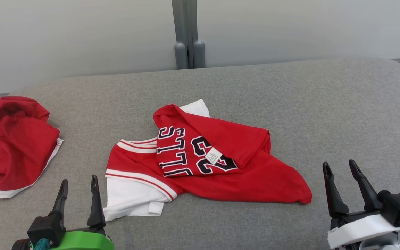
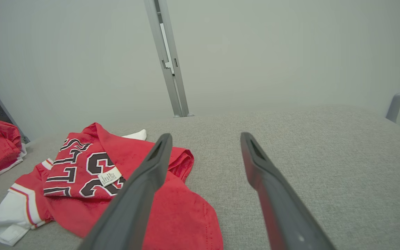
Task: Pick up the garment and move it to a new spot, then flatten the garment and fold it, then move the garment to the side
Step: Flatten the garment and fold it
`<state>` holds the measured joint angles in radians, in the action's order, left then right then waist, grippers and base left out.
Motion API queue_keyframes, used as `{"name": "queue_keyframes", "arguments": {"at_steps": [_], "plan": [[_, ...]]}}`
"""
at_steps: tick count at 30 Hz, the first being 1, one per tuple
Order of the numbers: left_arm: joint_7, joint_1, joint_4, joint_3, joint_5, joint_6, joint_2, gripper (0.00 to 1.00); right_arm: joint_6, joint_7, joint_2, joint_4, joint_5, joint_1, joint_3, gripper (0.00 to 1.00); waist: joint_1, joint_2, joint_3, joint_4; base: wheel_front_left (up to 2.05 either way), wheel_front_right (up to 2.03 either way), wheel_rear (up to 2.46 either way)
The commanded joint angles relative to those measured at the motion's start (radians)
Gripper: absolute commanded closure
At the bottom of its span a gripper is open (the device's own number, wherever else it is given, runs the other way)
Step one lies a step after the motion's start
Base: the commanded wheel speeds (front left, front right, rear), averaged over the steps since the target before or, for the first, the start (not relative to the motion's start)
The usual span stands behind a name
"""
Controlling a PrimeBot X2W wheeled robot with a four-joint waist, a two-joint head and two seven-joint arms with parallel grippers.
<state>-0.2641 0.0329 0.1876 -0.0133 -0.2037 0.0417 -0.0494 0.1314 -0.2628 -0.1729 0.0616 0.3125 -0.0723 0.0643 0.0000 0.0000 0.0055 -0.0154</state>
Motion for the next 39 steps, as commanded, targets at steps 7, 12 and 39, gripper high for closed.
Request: {"name": "queue_keyframes", "arguments": {"at_steps": [7,12,39], "plan": [[0.000,0.023,-0.004,-0.009,0.013,0.011,-0.002,0.00,-0.001,-0.003,0.021,-0.022,-0.020,-0.032,-0.009,0.00,0.0000,0.0000,-0.007,0.002,0.00,0.00,0.00],[0.000,0.022,-0.001,-0.008,0.013,0.011,-0.002,0.00,-0.001,-0.003,0.023,-0.025,-0.026,-0.040,-0.006,0.00,0.0000,0.0000,-0.007,0.004,0.00,0.00,0.00],[0.000,0.021,0.004,-0.007,0.025,0.013,-0.002,0.00,-0.001,-0.003,0.022,0.004,-0.036,-0.033,0.001,0.00,0.0000,0.0000,-0.005,0.004,0.00,0.00,0.00]]}}
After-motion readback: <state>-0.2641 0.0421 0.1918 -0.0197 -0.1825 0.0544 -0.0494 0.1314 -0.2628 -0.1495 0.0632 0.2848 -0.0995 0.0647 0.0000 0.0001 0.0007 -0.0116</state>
